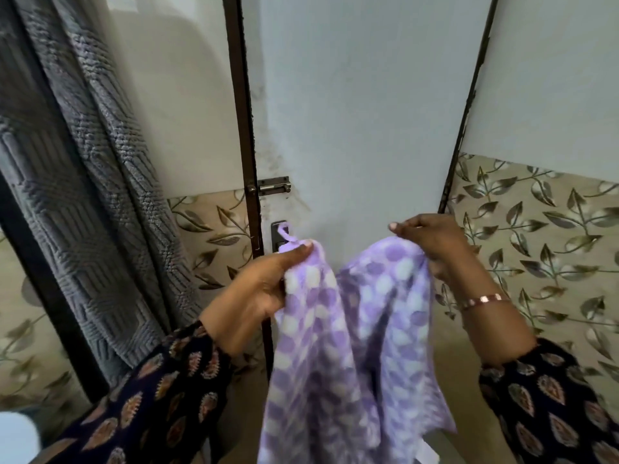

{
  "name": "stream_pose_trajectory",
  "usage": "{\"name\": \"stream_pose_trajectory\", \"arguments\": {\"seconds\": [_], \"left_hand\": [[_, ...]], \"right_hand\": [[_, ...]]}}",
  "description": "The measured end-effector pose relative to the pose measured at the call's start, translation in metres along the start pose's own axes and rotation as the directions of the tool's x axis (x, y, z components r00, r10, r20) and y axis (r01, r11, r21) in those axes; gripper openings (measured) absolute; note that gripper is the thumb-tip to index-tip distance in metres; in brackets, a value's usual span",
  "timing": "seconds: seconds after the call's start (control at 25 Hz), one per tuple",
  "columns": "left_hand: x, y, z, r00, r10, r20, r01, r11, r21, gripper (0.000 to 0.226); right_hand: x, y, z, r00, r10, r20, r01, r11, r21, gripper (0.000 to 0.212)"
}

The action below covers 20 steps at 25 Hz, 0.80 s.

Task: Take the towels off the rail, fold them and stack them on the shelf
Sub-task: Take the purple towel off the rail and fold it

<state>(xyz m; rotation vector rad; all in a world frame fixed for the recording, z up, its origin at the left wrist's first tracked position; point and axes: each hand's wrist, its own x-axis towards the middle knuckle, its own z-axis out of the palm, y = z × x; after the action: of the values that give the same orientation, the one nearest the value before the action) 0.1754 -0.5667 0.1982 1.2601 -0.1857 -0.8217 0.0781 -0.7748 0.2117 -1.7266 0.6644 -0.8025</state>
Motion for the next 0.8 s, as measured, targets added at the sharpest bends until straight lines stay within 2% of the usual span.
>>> {"name": "stream_pose_trajectory", "arguments": {"seconds": [0.12, 0.28, 0.36, 0.48, 0.6, 0.68, 0.72, 0.8], "left_hand": [[0.0, -0.015, 0.024, 0.983, 0.181, -0.02, -0.179, 0.981, 0.079, 0.011], [-0.002, -0.01, 0.026, 0.936, 0.343, -0.075, -0.326, 0.929, 0.173, 0.02], [-0.002, -0.003, 0.02, 0.928, 0.368, -0.066, -0.345, 0.911, 0.224, 0.027], [-0.007, 0.003, 0.009, 0.925, 0.373, 0.071, -0.377, 0.878, 0.293, 0.035], [-0.015, 0.008, -0.003, 0.909, 0.378, 0.176, -0.417, 0.843, 0.34, 0.006], [-0.018, 0.014, -0.008, 0.912, 0.383, 0.148, -0.41, 0.83, 0.377, 0.011], [-0.019, 0.018, -0.011, 0.92, 0.372, 0.121, -0.389, 0.833, 0.395, 0.012], [-0.02, 0.026, -0.014, 0.93, 0.35, 0.113, -0.363, 0.826, 0.43, 0.016]], "right_hand": [[-0.025, -0.019, 0.041, 0.994, -0.093, 0.06, 0.089, 0.994, 0.06, 0.023], [-0.049, -0.042, 0.063, 0.969, -0.221, 0.109, 0.226, 0.974, -0.034, 0.018], [-0.056, -0.051, 0.069, 0.959, -0.248, 0.139, 0.261, 0.961, -0.087, 0.016], [-0.063, -0.058, 0.077, 0.961, -0.235, 0.148, 0.247, 0.966, -0.074, 0.027], [-0.068, -0.065, 0.079, 0.945, -0.167, 0.28, 0.167, 0.986, 0.024, 0.032], [-0.066, -0.071, 0.075, 0.907, -0.142, 0.395, 0.119, 0.989, 0.083, 0.031], [-0.064, -0.072, 0.073, 0.893, -0.158, 0.422, 0.124, 0.987, 0.106, 0.031], [-0.055, -0.069, 0.065, 0.864, -0.291, 0.41, 0.288, 0.955, 0.071, 0.031]]}}
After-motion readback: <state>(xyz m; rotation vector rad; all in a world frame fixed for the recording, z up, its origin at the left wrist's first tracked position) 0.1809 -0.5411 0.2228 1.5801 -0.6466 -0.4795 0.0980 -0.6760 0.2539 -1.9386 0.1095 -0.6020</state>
